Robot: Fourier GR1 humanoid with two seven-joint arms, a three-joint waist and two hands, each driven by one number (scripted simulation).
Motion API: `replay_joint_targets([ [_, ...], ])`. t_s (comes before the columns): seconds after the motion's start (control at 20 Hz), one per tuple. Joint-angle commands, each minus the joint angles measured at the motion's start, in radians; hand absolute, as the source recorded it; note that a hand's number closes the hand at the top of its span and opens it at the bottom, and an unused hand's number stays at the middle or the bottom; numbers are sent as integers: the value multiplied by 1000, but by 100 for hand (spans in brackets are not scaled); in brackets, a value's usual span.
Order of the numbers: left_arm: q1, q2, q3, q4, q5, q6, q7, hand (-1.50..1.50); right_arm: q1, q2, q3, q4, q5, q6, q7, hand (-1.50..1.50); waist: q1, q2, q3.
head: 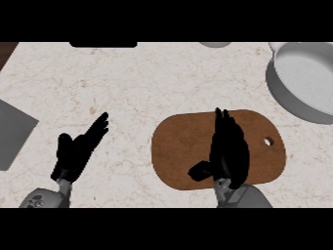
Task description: Pick the sweet potato from the cutting board and place it in the pot
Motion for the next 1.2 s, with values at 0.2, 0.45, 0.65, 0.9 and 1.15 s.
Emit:
replay_joint_targets([
  [0.2,22,15,73,-3,4,-85,7,0,87,-63,-79,-3,26,10,-76,-150,-2,-1,0],
  [0.45,-3,-28,90,34,-47,-71,-23,0,218,-131,-97,-208,-6,52,-121,-150,-8,-1,0],
  [0.65,14,-18,95,-43,-43,-88,42,0,238,-71,-102,-80,-50,-80,-237,-150,-2,0,1],
  [0.9,28,-37,103,28,-53,-106,-23,0,233,-82,-195,-52,-205,-134,-422,-150,-3,1,1],
  [1.15,24,-80,104,20,-73,-95,-13,0,264,-54,-231,-61,-283,-157,-487,-150,-3,0,0],
])
